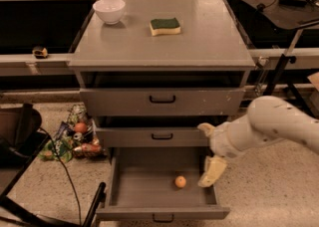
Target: Pick orange from bottom drawer and place on counter
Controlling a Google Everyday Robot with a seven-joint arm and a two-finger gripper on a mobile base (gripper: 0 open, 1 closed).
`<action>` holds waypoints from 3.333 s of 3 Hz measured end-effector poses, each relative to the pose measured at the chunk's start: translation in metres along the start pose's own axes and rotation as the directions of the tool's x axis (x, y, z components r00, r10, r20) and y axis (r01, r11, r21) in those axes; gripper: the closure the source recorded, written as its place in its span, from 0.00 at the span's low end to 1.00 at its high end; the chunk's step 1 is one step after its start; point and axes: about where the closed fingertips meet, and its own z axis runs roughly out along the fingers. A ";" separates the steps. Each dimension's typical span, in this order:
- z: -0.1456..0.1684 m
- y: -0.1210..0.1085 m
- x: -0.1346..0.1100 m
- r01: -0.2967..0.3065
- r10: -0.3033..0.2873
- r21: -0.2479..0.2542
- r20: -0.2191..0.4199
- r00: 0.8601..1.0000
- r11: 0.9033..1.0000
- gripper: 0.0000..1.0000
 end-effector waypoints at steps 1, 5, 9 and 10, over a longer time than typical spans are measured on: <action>0.057 0.002 0.021 -0.025 0.025 0.005 -0.003 1.000 1.000 0.00; 0.139 0.001 0.074 -0.075 0.076 -0.012 0.105 0.992 0.997 0.00; 0.294 -0.044 0.215 -0.181 0.174 0.000 0.279 0.945 0.983 0.00; 0.294 -0.044 0.215 -0.181 0.174 -0.001 0.279 0.944 0.983 0.00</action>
Offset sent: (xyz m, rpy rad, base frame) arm 0.0286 0.0257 -0.1767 0.1730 0.0309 -0.0848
